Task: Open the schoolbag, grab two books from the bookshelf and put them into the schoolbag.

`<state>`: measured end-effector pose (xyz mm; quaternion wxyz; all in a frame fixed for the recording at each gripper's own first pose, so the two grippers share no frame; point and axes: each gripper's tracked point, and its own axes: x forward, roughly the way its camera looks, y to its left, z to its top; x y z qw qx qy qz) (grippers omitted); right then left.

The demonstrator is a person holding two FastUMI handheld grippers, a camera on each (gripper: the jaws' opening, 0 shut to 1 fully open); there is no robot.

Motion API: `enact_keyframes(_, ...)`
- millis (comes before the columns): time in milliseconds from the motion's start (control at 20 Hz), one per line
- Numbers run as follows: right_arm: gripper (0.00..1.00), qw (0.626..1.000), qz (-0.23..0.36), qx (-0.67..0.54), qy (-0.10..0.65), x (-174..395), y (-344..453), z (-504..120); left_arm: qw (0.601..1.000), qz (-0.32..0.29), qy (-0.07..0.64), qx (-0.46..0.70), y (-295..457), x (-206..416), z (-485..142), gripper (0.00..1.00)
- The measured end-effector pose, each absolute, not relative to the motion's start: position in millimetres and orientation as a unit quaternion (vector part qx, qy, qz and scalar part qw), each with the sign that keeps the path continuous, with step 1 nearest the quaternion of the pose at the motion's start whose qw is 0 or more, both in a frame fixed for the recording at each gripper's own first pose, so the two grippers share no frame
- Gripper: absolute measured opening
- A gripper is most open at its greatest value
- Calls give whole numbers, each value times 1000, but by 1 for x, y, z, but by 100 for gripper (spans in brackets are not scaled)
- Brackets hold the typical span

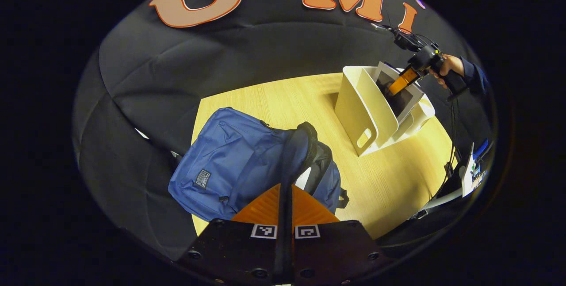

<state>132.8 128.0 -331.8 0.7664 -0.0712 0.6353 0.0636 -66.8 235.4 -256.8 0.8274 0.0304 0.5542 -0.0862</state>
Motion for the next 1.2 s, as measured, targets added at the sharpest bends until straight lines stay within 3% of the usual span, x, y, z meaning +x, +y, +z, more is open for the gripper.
enact_keyframes(50, 38, 767, 65, -70, 634, 131, 126, -326, 828, -88, 553, 31, 235, -66, -256, 1)
enact_keyframes(100, 46, 769, 67, -72, 631, 130, 123, -318, 828, -90, 552, 32, 234, -66, -256, 1)
enact_keyframes(150, 37, 770, 67, -75, 630, 127, 120, -311, 828, -91, 552, 32, 233, -65, -256, 1)
enact_keyframes(850, 37, 825, 94, 16, 557, 80, 108, -176, 829, -110, 548, 27, 233, -62, -259, 1)
enact_keyframes(1200, 36, 837, 101, 62, 535, 50, 115, -146, 827, -124, 547, 31, 234, -61, -261, 1)
